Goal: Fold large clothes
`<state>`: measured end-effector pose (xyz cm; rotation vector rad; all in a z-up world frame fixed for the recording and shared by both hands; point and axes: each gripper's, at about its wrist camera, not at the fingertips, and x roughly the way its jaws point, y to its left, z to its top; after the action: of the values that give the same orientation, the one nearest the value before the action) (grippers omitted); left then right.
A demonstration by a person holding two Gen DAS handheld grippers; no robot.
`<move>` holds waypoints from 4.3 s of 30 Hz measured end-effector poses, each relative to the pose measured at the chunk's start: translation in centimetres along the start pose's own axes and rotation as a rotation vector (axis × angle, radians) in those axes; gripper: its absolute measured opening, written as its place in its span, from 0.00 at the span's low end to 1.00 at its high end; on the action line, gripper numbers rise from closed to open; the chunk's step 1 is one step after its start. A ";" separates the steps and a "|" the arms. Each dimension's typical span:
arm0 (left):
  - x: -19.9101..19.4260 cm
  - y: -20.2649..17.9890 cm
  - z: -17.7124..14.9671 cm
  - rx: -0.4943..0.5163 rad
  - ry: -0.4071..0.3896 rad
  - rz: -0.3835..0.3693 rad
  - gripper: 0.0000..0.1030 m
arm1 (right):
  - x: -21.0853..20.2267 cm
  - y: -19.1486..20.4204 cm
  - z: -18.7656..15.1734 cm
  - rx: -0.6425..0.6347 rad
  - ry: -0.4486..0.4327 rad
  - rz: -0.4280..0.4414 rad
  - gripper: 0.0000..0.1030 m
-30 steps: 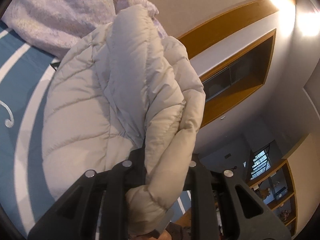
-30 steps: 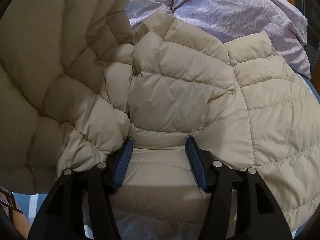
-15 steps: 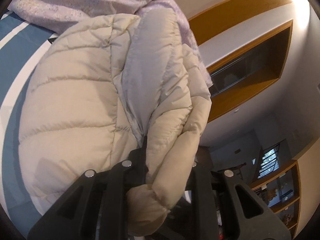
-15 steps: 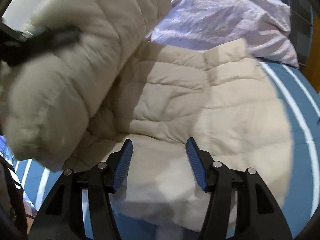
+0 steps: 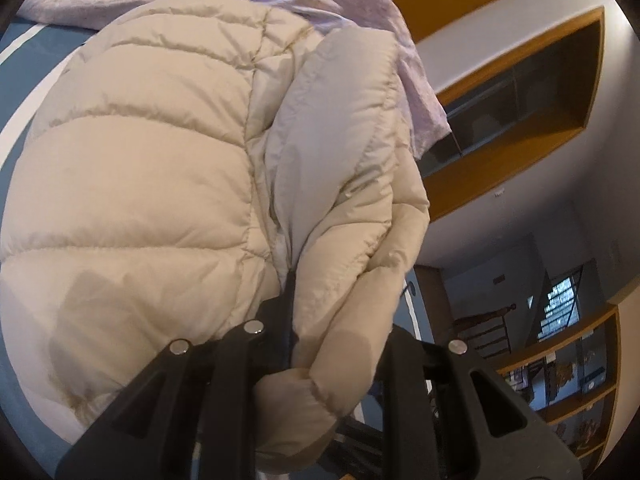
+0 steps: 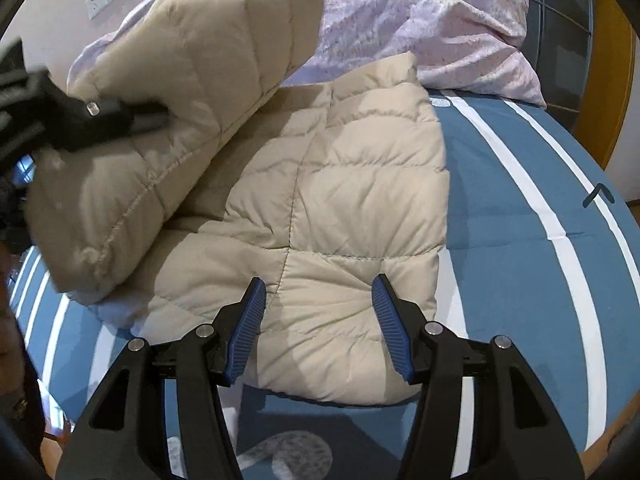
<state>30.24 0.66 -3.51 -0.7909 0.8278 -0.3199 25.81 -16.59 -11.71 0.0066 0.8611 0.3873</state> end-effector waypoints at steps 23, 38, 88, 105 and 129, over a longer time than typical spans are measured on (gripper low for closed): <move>-6.4 -2.7 -0.2 0.092 -0.026 0.044 0.67 | 0.5 -1.9 0.0 0.110 -0.011 0.052 0.56; -6.7 2.7 -0.4 0.160 -0.075 0.396 0.67 | 0.7 -2.1 0.1 0.106 -0.013 0.050 0.56; 0.6 1.0 -2.5 0.335 0.015 0.387 0.71 | 2.6 -5.3 4.8 0.156 0.010 -0.091 0.25; -0.2 -4.0 4.7 0.536 -0.117 0.540 0.67 | 3.4 -6.0 4.3 0.207 -0.015 -0.043 0.24; 8.6 1.8 5.0 0.491 -0.106 0.684 0.78 | 3.6 -7.1 4.2 0.227 -0.035 -0.008 0.24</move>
<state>39.54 -0.29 -7.32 -0.0425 0.8244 0.1315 33.37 -21.34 -12.81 0.2193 0.8663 0.2790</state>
